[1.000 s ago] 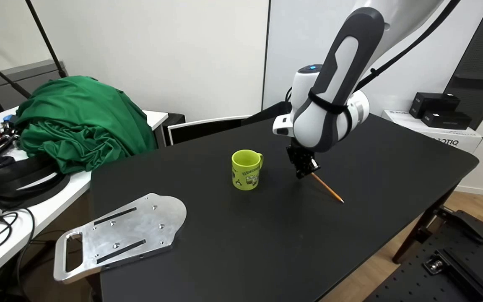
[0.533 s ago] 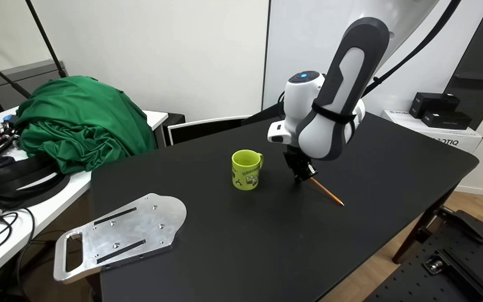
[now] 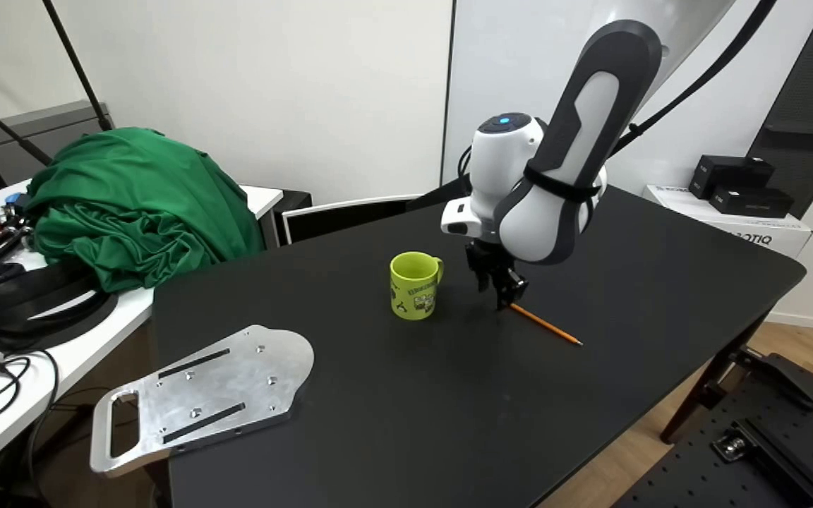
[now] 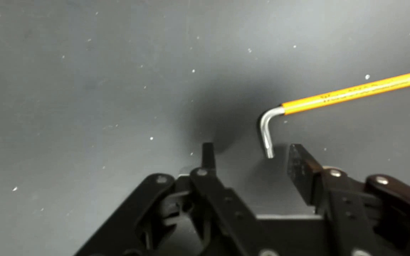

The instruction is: Take the object out of the mug and put it on the table

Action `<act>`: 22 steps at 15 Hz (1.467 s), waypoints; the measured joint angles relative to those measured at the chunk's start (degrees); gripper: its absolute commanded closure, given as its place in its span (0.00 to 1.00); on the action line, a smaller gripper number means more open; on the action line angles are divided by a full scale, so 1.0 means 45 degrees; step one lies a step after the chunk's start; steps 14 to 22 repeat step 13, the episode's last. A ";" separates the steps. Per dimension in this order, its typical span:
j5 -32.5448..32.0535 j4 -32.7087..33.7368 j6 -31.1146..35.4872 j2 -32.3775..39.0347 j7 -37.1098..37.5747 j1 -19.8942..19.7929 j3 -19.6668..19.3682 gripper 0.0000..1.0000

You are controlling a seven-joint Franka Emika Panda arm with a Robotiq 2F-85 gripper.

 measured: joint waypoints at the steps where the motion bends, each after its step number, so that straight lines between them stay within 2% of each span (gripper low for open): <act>1: 0.0007 -0.0001 -0.0018 -0.0194 -0.0051 -0.0259 0.0351 0.06; 3: 0.0160 -0.0003 -0.0638 -0.0819 -0.0468 -0.0810 0.1192 0.00; 5: 0.0489 -0.0001 -0.1746 -0.1641 -0.1056 -0.1126 0.1898 0.00; 9: 0.1046 0.0008 -0.4058 -0.3550 -0.2285 -0.1073 0.2726 0.00; 11: 0.1089 -0.0041 -0.4282 -0.3939 -0.2351 -0.0963 0.2785 0.01; 22: 0.1087 -0.0063 -0.4209 -0.3731 -0.2351 -0.0979 0.2713 0.00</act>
